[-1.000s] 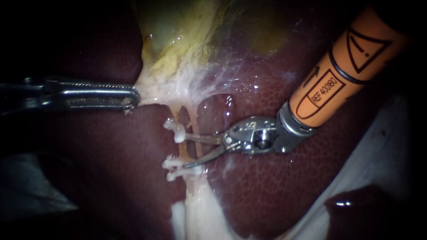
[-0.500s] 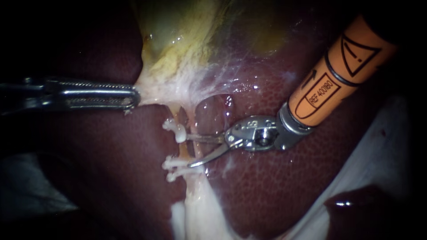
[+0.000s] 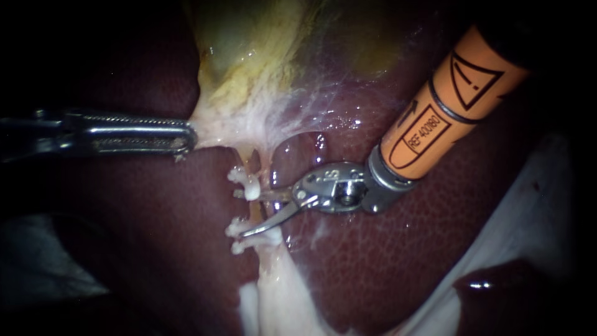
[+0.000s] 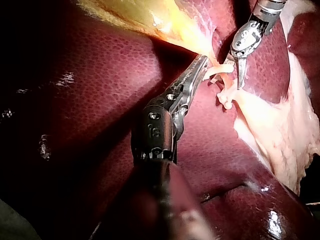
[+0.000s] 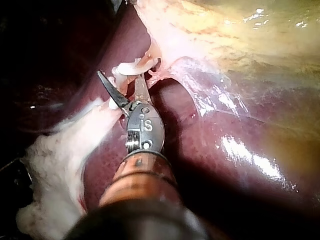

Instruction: Go to the cutting position left tube

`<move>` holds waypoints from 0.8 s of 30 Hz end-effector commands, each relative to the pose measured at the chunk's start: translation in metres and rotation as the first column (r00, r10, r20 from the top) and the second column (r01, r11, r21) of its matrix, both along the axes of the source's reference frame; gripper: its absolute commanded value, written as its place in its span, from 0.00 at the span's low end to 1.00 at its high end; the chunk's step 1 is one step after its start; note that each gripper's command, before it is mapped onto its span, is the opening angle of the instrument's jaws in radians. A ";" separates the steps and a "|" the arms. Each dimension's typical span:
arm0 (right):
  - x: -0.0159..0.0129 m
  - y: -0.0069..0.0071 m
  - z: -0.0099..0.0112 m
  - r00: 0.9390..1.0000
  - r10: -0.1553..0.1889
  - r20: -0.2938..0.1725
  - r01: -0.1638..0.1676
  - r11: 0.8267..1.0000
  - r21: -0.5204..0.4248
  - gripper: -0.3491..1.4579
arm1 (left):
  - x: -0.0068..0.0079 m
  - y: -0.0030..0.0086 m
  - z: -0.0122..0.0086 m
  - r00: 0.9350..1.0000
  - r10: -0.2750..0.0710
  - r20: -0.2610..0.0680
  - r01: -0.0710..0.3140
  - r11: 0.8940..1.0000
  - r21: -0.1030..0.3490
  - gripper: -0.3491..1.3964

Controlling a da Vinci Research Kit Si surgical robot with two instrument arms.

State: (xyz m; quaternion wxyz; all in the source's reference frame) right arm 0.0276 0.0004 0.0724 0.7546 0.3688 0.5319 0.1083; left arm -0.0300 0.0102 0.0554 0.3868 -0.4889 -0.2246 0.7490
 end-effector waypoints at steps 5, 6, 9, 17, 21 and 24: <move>0.0016 -0.0002 -0.0005 1.000 0.024 -0.016 -0.024 1.000 0.005 0.88 | -0.0001 0.0000 0.0000 1.000 0.000 0.000 0.000 1.000 0.000 0.00; 0.0019 -0.0002 -0.0006 0.999 0.032 -0.013 -0.032 0.999 0.009 0.88 | -0.0001 0.0000 0.0001 1.000 0.000 0.000 0.000 1.000 0.000 0.00; 0.0028 -0.0005 -0.0010 0.999 0.046 -0.003 -0.046 0.999 0.022 0.89 | -0.0002 0.0000 0.0001 1.000 -0.001 0.000 0.001 1.000 0.000 0.00; 0.0040 -0.0009 -0.0017 0.998 0.064 0.003 -0.064 0.998 0.017 0.89 | -0.0003 0.0000 0.0001 1.000 -0.001 -0.001 0.001 1.000 -0.001 0.00; 0.0042 -0.0009 -0.0017 0.997 0.074 0.004 -0.074 0.997 0.030 0.90 | -0.0004 0.0000 0.0001 1.000 -0.004 -0.003 0.004 1.000 -0.002 0.00; 0.0043 -0.0010 -0.0019 0.996 0.084 -0.006 -0.084 0.995 0.046 0.91 | -0.0004 0.0000 0.0001 1.000 -0.004 -0.003 0.004 1.000 -0.002 0.00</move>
